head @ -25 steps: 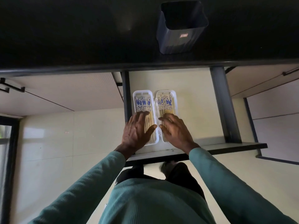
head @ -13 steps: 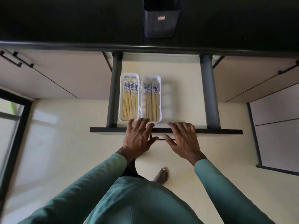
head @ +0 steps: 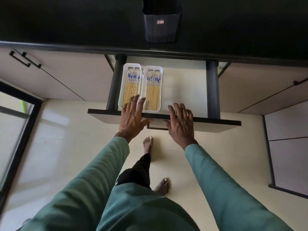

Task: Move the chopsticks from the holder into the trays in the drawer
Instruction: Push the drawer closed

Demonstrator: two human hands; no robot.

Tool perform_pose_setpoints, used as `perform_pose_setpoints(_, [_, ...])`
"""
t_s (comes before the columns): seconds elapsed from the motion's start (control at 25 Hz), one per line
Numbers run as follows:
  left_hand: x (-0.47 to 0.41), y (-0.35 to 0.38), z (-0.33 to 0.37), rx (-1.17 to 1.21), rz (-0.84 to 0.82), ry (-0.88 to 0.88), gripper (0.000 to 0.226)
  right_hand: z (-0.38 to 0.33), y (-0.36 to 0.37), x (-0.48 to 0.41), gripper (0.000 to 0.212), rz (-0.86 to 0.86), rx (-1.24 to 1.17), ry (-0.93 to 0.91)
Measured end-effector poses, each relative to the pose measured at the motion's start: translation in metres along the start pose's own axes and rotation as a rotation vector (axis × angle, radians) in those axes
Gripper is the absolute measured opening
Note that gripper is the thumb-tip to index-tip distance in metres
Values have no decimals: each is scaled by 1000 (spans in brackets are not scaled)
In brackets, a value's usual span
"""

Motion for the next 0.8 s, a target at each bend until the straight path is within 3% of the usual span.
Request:
perform_pose_setpoints(0.24, [-105, -8, -23, -33, 125, -67, 119, 31, -20, -100, 97, 98, 17, 145])
perform_pose_setpoints(0.4, [-188, -30, -33, -183, 234, -54, 133, 44, -51, -175, 123, 312, 110, 171])
perform_pose_setpoints(0.52, [-240, -41, -44, -209, 259, -64, 120, 53, -69, -224, 118, 407, 177, 158])
perform_pose_setpoints(0.68, [-274, -40, -57, -202, 207, -73, 109, 70, -72, -262, 108, 309, 175, 164])
perform_pose_setpoints(0.8, [-277, -35, -59, -210, 288, -63, 101, 75, -69, -270, 107, 318, 145, 170])
Point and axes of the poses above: each hand's wrist, its own x-axis away from the middle knuckle, its own y-axis out of the palm, z = x × y, the point moved 5 cm from there along -x, towards the middle knuckle, and after that the axes turned 13 degrees about -x, right-handed, at the moved point
